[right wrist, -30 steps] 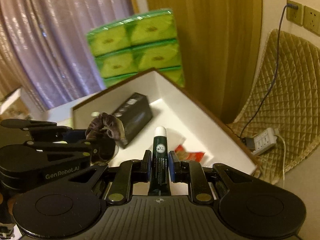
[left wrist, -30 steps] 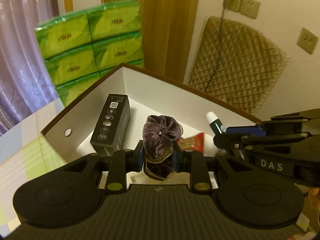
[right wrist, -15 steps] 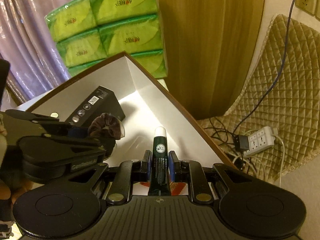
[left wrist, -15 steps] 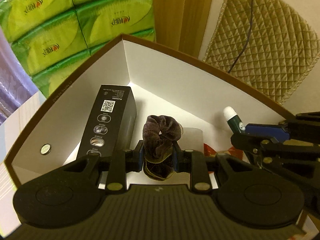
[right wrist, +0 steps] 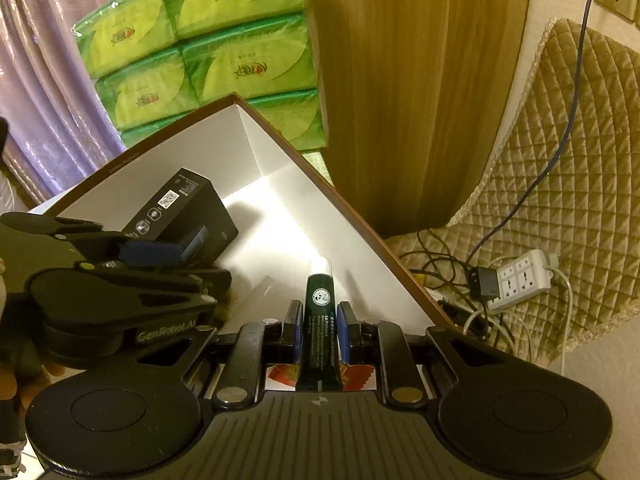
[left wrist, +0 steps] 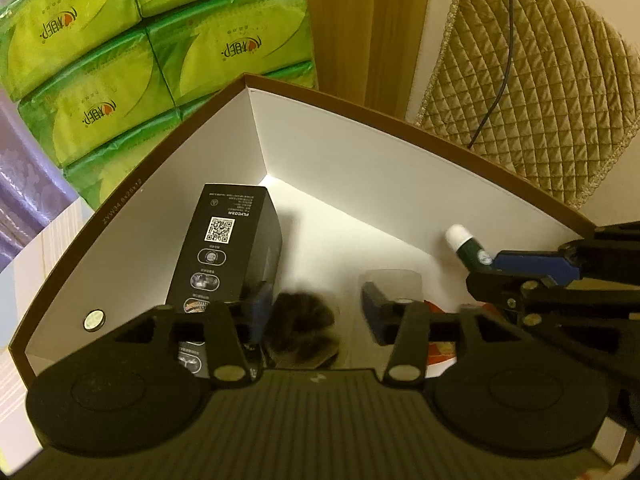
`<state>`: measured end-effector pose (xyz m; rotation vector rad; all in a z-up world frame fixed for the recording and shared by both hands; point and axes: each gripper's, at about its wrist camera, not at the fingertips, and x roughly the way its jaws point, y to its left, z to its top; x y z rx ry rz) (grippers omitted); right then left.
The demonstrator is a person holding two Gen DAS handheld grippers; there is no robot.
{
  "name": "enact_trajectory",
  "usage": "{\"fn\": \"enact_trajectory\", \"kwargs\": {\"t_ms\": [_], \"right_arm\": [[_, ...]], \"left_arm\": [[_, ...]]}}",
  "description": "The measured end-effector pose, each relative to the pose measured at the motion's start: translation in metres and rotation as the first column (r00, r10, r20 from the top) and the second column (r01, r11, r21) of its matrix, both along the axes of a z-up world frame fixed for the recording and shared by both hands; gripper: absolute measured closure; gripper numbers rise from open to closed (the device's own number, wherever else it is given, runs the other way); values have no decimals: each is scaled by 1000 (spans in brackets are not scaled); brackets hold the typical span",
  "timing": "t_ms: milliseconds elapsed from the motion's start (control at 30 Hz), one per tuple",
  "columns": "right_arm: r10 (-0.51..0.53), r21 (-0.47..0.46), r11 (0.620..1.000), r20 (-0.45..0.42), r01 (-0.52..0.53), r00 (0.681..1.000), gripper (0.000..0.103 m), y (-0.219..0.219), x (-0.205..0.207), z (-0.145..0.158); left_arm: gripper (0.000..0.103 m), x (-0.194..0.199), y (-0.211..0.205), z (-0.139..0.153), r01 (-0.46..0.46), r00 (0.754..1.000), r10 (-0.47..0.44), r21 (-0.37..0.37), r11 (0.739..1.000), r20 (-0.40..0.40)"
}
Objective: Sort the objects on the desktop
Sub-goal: 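Open both tools to drop the scrunchie and green tube into the box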
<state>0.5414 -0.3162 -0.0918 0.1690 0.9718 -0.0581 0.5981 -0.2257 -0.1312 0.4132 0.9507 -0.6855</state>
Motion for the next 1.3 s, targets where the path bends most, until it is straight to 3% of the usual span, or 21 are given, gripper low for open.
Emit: {"fn": "enact_trajectory", "kwargs": {"t_ms": [67, 233, 433, 733, 800, 867, 1000, 1033, 1167, 1300], "right_arm": [[0, -1, 1000, -2, 0, 1000, 89, 0, 0, -1], [1, -10, 1000, 0, -1, 1000, 89, 0, 0, -2], [-9, -7, 1000, 5, 9, 1000, 88, -4, -4, -1], [9, 26, 1000, 18, -10, 1000, 87, -1, -19, 10], [12, 39, 999, 19, -13, 1000, 82, 0, -23, 12], [10, 44, 999, 29, -11, 1000, 62, 1, -29, 15], [14, 35, 999, 53, -16, 999, 42, 3, -41, 22], [15, 40, 999, 56, -17, 998, 32, 3, -44, 24], [29, 43, 999, 80, -32, 996, 6, 8, -60, 32], [35, 44, 998, 86, -39, 996, 2, 16, -74, 39]], "left_arm": [[44, -1, 2, 2, 1, 1000, -1, -6, 1000, 7], [38, -3, 6, 9, 0, 1000, 0, -20, 1000, -5], [23, -6, 11, 20, -8, 1000, 8, -39, 999, 5], [21, -16, 24, 31, -4, 1000, 5, -48, 999, 14], [20, -19, 27, 34, 3, 1000, -2, -46, 999, 21], [18, -23, 31, 36, 6, 999, -5, -44, 999, 33], [17, -27, 40, 43, 1, 999, 1, -47, 999, 48], [17, -28, 42, 45, 1, 999, 1, -48, 999, 51], [7, -37, 52, 52, 2, 996, 2, -42, 999, 93], [5, -50, 62, 59, 1, 989, 4, -33, 999, 148]]}}
